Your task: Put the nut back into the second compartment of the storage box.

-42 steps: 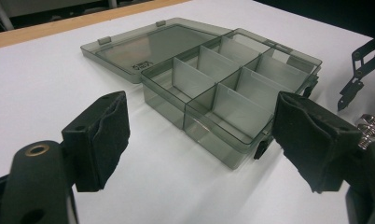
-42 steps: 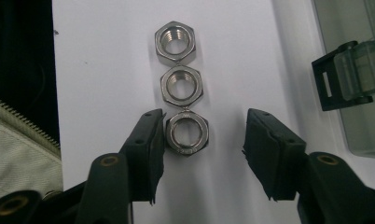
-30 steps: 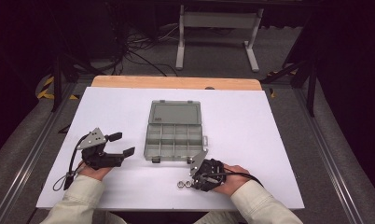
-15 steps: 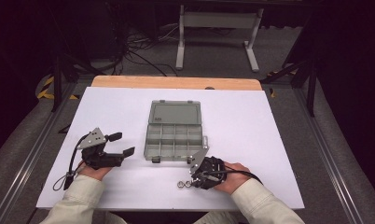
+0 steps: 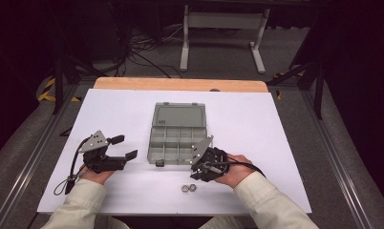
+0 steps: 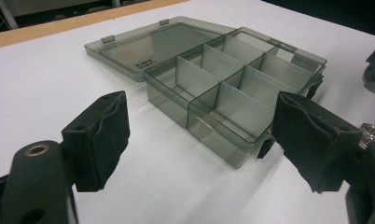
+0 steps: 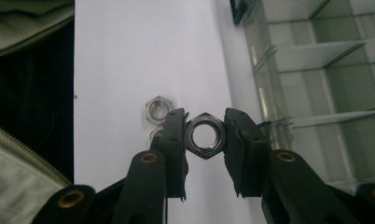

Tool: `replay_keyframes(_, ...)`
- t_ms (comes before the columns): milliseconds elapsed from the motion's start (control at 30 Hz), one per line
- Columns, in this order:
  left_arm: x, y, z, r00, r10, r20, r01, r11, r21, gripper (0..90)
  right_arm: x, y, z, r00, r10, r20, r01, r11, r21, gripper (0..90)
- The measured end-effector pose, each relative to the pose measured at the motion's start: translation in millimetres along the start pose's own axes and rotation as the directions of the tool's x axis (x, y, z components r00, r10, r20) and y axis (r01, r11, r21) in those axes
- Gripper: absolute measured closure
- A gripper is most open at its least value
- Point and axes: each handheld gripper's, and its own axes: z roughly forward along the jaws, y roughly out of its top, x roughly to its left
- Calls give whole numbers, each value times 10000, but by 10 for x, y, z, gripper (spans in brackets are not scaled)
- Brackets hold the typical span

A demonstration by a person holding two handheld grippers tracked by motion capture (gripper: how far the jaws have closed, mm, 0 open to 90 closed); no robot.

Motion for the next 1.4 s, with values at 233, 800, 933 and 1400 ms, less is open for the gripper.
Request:
replay_keyframes(233, 13, -15, 0, 9999, -85, -61, 84, 9999, -146, 175, -160, 133, -64, 9999, 141, 97, -139, 9997, -208, 694)
replay_keyframes(800, 21, -31, 11, 9999, -120, -72, 118, 9997, -213, 162, -531, 328, -106, 9974, 516, 509, -488, 9973, -549, 695)
replay_keyframes(933, 25, -32, 13, 9999, -92, -88, 91, 9997, -212, 162, -617, 349, -101, 9969, 575, 537, -544, 9969, -570, 695)
replay_keyframes(1400, 27, -53, 3, 9999, -83, -138, 81, 9998, -162, 163, -869, 422, -35, 9929, 1012, 619, -981, 9938, -517, 695)
